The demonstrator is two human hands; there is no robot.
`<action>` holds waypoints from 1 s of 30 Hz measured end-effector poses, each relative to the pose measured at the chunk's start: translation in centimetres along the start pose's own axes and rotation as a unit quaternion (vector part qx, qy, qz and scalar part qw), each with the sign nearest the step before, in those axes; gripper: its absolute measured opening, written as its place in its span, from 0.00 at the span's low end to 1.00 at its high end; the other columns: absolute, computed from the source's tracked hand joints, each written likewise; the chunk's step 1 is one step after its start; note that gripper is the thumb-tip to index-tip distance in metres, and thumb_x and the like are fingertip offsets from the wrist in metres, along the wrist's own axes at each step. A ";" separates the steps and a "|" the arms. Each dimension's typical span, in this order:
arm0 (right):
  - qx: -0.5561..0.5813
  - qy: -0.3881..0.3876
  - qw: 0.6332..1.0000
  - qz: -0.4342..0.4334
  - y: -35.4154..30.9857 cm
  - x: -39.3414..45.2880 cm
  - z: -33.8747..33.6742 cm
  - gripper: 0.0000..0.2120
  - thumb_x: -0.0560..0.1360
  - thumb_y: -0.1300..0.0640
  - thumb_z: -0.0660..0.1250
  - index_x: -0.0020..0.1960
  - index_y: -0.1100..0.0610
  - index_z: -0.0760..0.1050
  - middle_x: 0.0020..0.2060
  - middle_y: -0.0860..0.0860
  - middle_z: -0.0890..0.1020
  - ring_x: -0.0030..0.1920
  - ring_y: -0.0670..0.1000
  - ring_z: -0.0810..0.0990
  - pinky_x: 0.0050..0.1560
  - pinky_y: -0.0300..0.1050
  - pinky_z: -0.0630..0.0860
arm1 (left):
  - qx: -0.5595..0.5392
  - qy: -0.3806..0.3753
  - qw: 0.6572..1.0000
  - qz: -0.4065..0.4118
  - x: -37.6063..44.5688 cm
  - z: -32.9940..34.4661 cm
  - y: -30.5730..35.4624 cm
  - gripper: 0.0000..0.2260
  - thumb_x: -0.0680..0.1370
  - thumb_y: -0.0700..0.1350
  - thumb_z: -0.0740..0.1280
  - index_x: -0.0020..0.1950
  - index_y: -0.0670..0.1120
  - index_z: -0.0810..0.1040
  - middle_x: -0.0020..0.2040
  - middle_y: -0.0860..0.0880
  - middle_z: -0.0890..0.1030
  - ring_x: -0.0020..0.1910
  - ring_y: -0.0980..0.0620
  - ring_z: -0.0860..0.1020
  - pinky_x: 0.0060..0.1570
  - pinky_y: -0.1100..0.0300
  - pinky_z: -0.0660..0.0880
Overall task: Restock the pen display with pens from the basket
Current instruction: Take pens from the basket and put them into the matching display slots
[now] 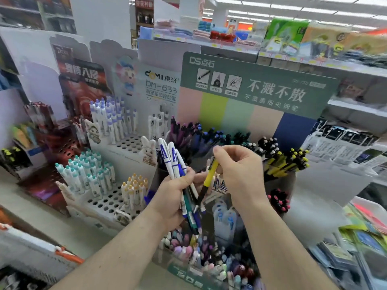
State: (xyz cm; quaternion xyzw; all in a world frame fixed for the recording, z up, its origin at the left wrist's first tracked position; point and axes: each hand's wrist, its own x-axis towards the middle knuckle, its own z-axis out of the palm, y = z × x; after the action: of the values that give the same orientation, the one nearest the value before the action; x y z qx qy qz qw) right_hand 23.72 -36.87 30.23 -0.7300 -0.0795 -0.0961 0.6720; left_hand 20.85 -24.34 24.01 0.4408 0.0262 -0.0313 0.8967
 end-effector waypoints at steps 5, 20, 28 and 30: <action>0.152 0.165 0.974 0.025 -0.3 0.0 -4.7 0.09 0.79 0.59 0.69 0.40 0.58 0.80 0.26 0.49 0.79 0.28 0.48 0.77 0.32 0.41 0.76 | -0.033 -0.005 0.999 -0.011 1.1 0.5 -0.5 0.06 0.80 0.40 0.61 0.44 0.47 0.69 0.34 0.48 0.77 0.26 0.53 0.70 0.28 0.61 0.68; 0.281 0.245 0.918 0.139 1.0 -1.9 -9.7 0.06 0.80 0.63 0.65 0.46 0.61 0.79 0.30 0.52 0.82 0.30 0.48 0.81 0.31 0.38 0.79 | -0.192 -0.270 0.939 -0.097 2.6 5.5 -2.9 0.15 0.67 0.41 0.79 0.47 0.46 0.75 0.35 0.51 0.78 0.25 0.56 0.68 0.27 0.63 0.68; 0.074 0.403 0.908 -0.092 -1.7 -0.6 -13.5 0.08 0.76 0.66 0.68 0.43 0.56 0.80 0.36 0.53 0.83 0.36 0.52 0.85 0.41 0.46 0.83 | -0.184 -0.221 0.952 -0.107 3.4 7.0 -3.0 0.15 0.66 0.40 0.77 0.45 0.47 0.73 0.34 0.52 0.74 0.23 0.56 0.67 0.25 0.63 0.69; -0.046 0.410 0.896 -0.164 -1.6 0.4 -14.2 0.05 0.75 0.61 0.68 0.44 0.53 0.82 0.36 0.51 0.84 0.38 0.53 0.85 0.43 0.49 0.83 | -0.173 -0.197 0.960 -0.103 3.3 7.1 -3.0 0.10 0.69 0.41 0.71 0.45 0.47 0.72 0.33 0.52 0.73 0.23 0.56 0.66 0.25 0.64 0.67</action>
State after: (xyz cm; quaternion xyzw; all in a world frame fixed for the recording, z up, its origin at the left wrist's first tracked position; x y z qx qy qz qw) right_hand 23.23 -50.89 32.96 -0.6326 0.0885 -0.4990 0.5857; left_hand 24.04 -31.91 25.70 0.2595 -0.1005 -0.2042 0.9385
